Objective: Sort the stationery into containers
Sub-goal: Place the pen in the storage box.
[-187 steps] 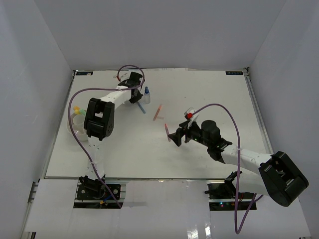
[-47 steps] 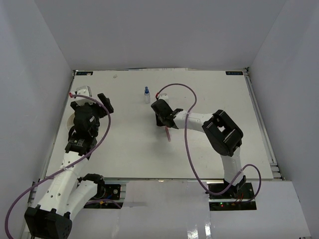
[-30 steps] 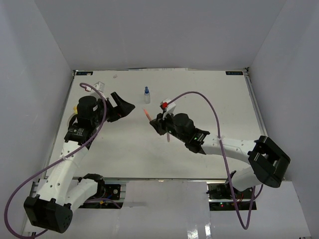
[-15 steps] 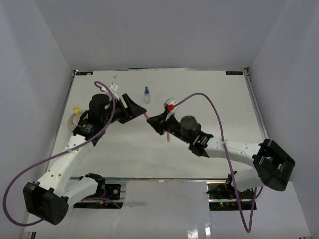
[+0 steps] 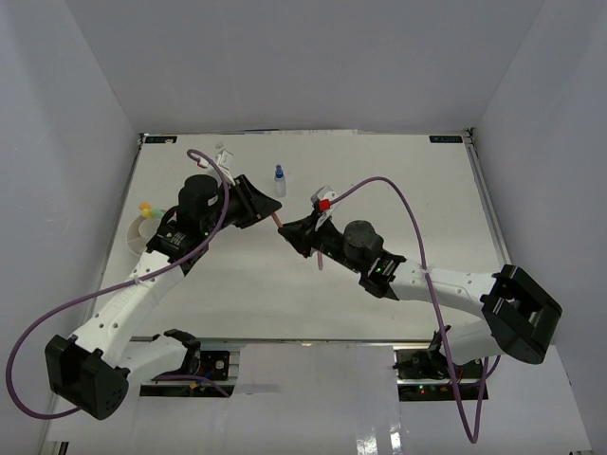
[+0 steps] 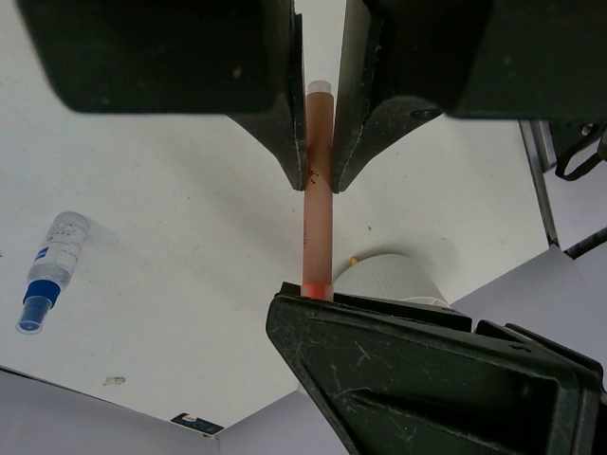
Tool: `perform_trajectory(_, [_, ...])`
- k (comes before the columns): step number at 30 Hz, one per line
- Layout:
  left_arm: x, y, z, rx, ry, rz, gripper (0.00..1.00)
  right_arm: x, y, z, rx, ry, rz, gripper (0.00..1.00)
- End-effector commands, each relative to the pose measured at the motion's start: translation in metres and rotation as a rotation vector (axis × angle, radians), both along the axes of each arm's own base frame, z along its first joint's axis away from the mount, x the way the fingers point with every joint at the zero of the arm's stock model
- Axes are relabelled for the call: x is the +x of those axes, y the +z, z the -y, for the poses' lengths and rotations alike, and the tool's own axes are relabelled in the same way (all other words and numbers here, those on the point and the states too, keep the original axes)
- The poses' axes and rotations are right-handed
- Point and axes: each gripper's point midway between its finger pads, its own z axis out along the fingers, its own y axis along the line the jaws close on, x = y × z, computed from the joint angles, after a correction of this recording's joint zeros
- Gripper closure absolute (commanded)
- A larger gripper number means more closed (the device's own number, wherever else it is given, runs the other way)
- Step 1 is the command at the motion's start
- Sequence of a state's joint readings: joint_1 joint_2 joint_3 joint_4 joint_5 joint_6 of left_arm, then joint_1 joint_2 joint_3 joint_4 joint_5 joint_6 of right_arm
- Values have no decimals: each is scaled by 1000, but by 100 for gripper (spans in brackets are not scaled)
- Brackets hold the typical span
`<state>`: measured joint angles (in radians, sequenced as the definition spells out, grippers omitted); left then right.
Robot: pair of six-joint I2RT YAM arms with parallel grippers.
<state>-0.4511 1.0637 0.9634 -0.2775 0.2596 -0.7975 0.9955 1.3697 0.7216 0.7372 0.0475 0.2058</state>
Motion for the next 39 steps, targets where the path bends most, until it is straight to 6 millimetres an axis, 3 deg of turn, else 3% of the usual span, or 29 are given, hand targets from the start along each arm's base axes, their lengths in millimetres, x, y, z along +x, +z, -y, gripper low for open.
perform_trajectory(1, [3,19,5,-15,1,71,57,-3,21,0,66,11,47,92])
perform_trajectory(4, [4,18,5,4,7,86,72,-3,18,-1,63,11,41,92])
perform_trajectory(7, [3,16,4,27,6,104,77,-3,17,-1,63,14,40,92])
perform_trajectory(10, [4,15,1,58,7,132,84,-3,15,-1,60,11,37,85])
perform_trajectory(13, [4,11,-6,103,17,165,88,-3,11,-1,48,14,32,67])
perform_trajectory(16, [8,11,-20,166,72,211,89,-6,8,-1,42,26,25,55])
perform_trajectory(17, [9,7,-26,195,93,208,89,-6,8,0,40,26,26,44])
perform_trajectory(19, [18,9,-51,273,212,226,89,-7,3,2,17,27,25,31])
perform_trajectory(20, [19,7,-61,335,239,230,89,-7,4,5,15,22,28,20])
perform_trajectory(25, [31,5,-138,659,537,247,90,0,-15,27,-43,-40,13,2])
perform_trajectory(31, [31,-9,-212,982,790,209,96,4,-32,56,-73,-100,11,6])
perform_trajectory(32, [34,-3,-221,978,850,236,96,5,-37,61,-85,-109,12,9])
perform_trajectory(36, [35,-10,-265,1017,956,216,97,9,-50,78,-109,-143,9,10])
perform_trajectory(39, [36,-15,-284,997,999,209,98,13,-53,91,-109,-173,12,10])
